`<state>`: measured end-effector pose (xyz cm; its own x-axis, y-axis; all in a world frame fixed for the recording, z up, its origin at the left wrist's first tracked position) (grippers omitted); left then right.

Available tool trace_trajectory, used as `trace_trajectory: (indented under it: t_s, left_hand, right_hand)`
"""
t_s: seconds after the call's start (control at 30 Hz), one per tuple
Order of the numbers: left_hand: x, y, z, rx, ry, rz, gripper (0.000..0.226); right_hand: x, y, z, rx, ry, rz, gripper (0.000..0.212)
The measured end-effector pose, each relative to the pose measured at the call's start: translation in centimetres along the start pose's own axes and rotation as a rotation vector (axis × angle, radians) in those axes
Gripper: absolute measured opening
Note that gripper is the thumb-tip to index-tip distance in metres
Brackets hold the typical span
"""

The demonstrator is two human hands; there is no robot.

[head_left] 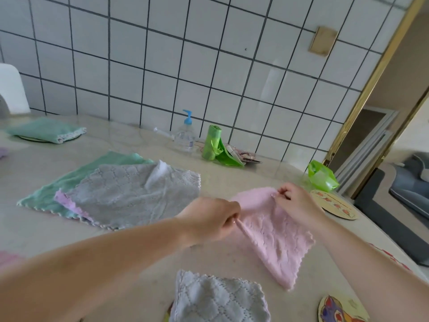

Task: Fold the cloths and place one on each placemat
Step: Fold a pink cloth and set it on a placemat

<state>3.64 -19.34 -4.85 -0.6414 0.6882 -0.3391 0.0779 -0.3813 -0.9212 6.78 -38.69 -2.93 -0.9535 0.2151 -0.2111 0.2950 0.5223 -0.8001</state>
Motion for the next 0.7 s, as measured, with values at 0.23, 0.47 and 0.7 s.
trace_trajectory:
  t_s: [0.23, 0.47, 0.7]
  left_hand:
    - [3.9, -4.1, -7.9, 0.918, -0.444, 0.36, 0.015]
    - [6.2, -8.7, -11.8, 0.905, -0.451, 0.406, 0.052]
    - [11.3, -2.2, -15.9, 0.86, -0.803, -0.089, 0.037]
  right_hand:
    - [1.5, 1.6, -7.6, -0.35, -0.053, -0.125, 0.022]
    - [1.8, 6.2, -13.3, -0.781, -0.04, -0.262, 0.05]
    - [5.6, 16.6, -12.2, -0.601, 0.2, -0.522, 0.031]
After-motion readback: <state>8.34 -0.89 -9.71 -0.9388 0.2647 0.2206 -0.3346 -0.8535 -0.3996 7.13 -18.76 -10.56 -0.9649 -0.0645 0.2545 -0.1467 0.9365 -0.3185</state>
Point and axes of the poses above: each hand's wrist, its own x-axis away from the middle knuckle, its own y-axis out of the palm, z = x × y, the point moved 9 cm from there along -x, towards the middle knuckle, and after that the axes turned 2 degrees about y, right-handed, at the moved point
